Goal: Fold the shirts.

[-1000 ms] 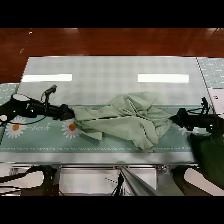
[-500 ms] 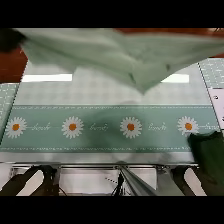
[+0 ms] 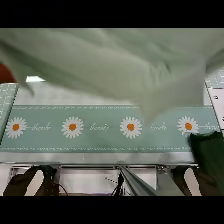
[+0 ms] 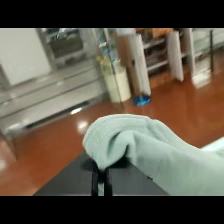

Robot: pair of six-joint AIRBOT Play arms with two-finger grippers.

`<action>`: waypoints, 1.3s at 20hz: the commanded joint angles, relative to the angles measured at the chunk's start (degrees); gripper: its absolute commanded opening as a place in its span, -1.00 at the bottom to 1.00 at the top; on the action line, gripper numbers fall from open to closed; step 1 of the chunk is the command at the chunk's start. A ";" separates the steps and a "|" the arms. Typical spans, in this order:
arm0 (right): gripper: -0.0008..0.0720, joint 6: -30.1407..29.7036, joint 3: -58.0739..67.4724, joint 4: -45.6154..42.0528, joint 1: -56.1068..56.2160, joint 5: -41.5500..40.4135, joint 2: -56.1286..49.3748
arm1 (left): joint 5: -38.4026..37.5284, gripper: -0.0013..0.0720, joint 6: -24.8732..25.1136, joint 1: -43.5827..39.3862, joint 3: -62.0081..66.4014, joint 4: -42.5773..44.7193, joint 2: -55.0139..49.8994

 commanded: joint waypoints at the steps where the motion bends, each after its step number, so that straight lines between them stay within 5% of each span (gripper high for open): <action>1: -0.93 6.49 1.14 -10.62 0.81 15.87 0.48 | -15.54 -0.89 -14.27 0.07 -0.37 11.28 1.31; 5: -0.93 6.88 -0.94 -22.03 8.92 36.17 -5.95 | -26.69 -0.89 -18.99 0.02 -15.58 6.88 1.05; 7: -0.93 6.69 -6.34 -27.04 14.62 36.02 -9.35 | -26.18 -0.89 -16.41 -0.44 -26.71 4.81 1.05; 15: -0.92 6.56 -20.92 -25.57 21.70 12.44 -32.94 | -2.51 -0.88 -13.40 -10.45 -61.24 4.76 0.85; 23: -0.92 8.20 -20.92 -22.77 21.70 -5.81 -45.11 | 8.72 -0.88 -12.96 -15.13 -67.93 4.76 -4.44; 24: -0.72 8.17 -20.90 -22.69 21.70 -7.28 -45.13 | 9.09 -0.89 -12.96 -15.13 -67.91 4.76 -5.40; 25: 0.03 7.63 -20.52 -22.62 21.68 -6.93 -45.07 | 9.07 -0.88 -12.96 -15.13 -67.93 4.79 -6.25; 26: 0.37 5.46 -19.85 -22.49 21.57 -4.39 -44.94 | 8.98 -0.88 -12.98 -15.15 -67.93 4.76 -7.04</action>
